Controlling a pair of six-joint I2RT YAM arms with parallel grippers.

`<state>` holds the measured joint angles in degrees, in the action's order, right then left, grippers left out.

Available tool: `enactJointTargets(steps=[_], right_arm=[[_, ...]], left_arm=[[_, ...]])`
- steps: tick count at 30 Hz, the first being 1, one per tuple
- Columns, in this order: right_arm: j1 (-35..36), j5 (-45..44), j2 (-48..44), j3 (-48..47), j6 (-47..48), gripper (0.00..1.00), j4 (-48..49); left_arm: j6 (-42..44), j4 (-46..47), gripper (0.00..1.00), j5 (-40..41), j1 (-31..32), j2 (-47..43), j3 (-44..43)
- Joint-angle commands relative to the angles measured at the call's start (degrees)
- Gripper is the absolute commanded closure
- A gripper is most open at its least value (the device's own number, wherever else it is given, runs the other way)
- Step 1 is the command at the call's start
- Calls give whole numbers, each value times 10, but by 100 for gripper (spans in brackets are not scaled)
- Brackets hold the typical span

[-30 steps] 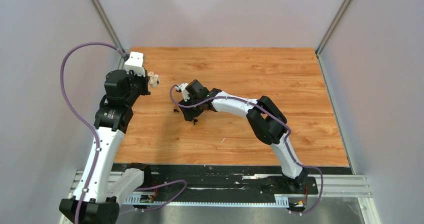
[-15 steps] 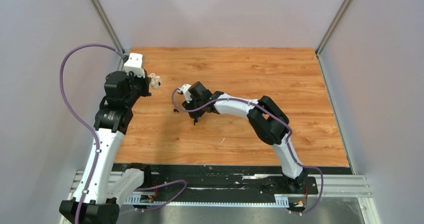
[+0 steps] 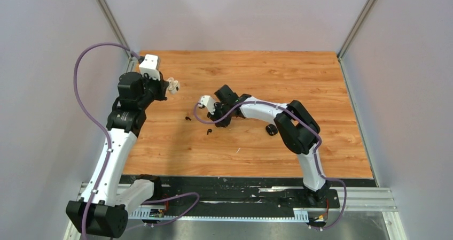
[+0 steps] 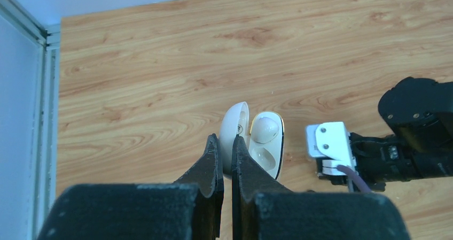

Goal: Insert the wireless bluetooth earbuds into the charging case
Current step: Adjust the earbud at the center of the board.

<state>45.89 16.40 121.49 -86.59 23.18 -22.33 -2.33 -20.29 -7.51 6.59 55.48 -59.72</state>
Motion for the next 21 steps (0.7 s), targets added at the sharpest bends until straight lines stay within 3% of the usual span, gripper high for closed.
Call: enactJointTargets(steps=[1, 6, 10, 16, 21], right_arm=[[-38, 117, -46, 40, 199, 83, -68], [-58, 150, -85, 115, 390, 80, -76], [-68, 161, -111, 145, 473, 73, -76], [-95, 188, -153, 108, 379, 44, -82], [-118, 189, -191, 75, 178, 37, -81]], left_arm=[[-22, 47, 100, -34, -4, 19, -19], [-23, 59, 100, -59, -4, 33, -25], [-22, 61, 100, -75, -4, 47, -39], [-25, 54, 100, -99, -4, 69, -60], [-18, 54, 100, -109, -4, 74, -58]])
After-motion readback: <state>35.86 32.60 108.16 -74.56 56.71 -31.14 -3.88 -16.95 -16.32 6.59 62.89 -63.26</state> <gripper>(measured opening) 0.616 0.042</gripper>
